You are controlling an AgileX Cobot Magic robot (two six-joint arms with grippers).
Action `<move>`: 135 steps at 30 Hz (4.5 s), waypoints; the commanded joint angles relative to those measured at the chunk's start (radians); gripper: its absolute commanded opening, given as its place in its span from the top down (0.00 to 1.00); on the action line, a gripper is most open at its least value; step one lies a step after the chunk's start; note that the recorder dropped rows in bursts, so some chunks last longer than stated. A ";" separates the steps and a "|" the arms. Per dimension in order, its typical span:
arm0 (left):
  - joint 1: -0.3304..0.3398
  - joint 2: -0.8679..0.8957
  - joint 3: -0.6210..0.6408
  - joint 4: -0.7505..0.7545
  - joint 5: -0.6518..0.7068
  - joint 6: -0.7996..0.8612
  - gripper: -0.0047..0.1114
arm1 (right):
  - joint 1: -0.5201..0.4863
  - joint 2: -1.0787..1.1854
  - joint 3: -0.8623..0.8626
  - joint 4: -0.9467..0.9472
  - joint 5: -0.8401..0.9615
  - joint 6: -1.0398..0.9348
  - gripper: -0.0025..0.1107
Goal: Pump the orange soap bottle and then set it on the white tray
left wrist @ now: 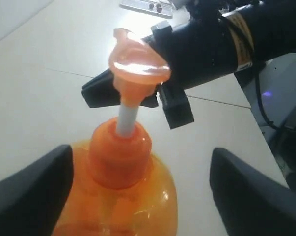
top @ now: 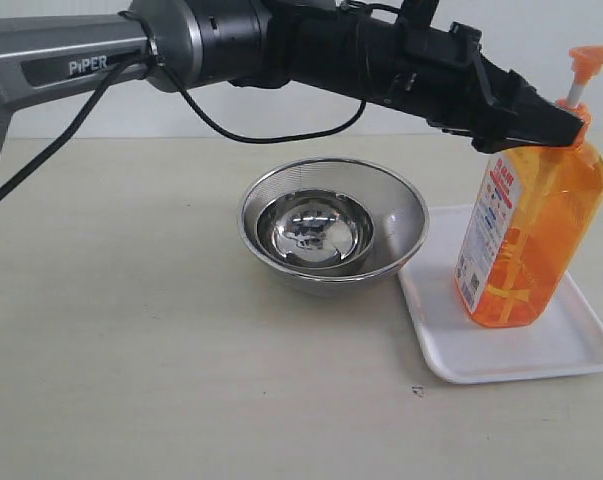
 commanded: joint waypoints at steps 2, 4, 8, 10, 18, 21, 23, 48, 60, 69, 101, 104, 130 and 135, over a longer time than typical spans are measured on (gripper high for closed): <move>-0.022 0.014 -0.002 -0.017 -0.063 0.015 0.35 | 0.002 -0.002 -0.021 0.013 0.021 0.006 0.98; -0.026 0.016 -0.002 -0.017 -0.088 0.016 0.35 | 0.002 -0.002 -0.042 0.007 0.013 0.022 0.98; -0.030 0.023 -0.002 -0.019 -0.110 0.017 0.35 | 0.002 -0.002 -0.077 -0.024 -0.001 0.056 0.98; -0.032 0.025 -0.002 -0.023 -0.117 0.024 0.35 | 0.002 -0.002 -0.088 -0.053 -0.006 0.077 0.98; -0.052 0.027 -0.002 -0.046 -0.129 0.059 0.48 | 0.002 -0.002 -0.117 -0.055 -0.006 0.077 0.98; -0.056 0.027 -0.002 -0.046 -0.143 0.059 0.50 | 0.002 -0.002 -0.127 -0.055 -0.006 0.077 0.98; -0.058 0.027 -0.002 -0.046 -0.152 0.059 0.50 | 0.002 -0.002 -0.134 -0.055 -0.006 0.081 0.98; -0.060 0.027 -0.002 -0.038 -0.155 0.059 0.92 | 0.002 -0.002 -0.334 -0.309 -0.321 0.551 0.98; -0.060 0.027 -0.002 -0.031 -0.135 0.055 0.92 | 0.002 -0.002 -0.336 -0.309 -0.366 0.551 0.98; -0.060 0.027 -0.002 -0.029 -0.135 0.055 0.92 | -0.080 -0.004 -0.330 -0.309 -0.412 0.525 0.98; -0.060 0.027 -0.002 -0.013 -0.133 0.042 0.92 | -0.057 -0.014 -0.224 -0.309 -0.428 0.387 0.98; -0.060 0.027 -0.002 -0.013 -0.133 0.042 0.92 | -0.057 -0.025 -0.224 -0.309 -0.424 0.379 0.98; -0.060 0.027 -0.002 -0.013 -0.133 0.036 0.92 | -0.057 -0.041 -0.345 -0.309 -0.509 0.495 0.98; -0.060 0.027 -0.002 -0.013 -0.133 0.036 0.92 | -0.057 -0.041 -0.345 -0.309 -0.516 0.495 0.98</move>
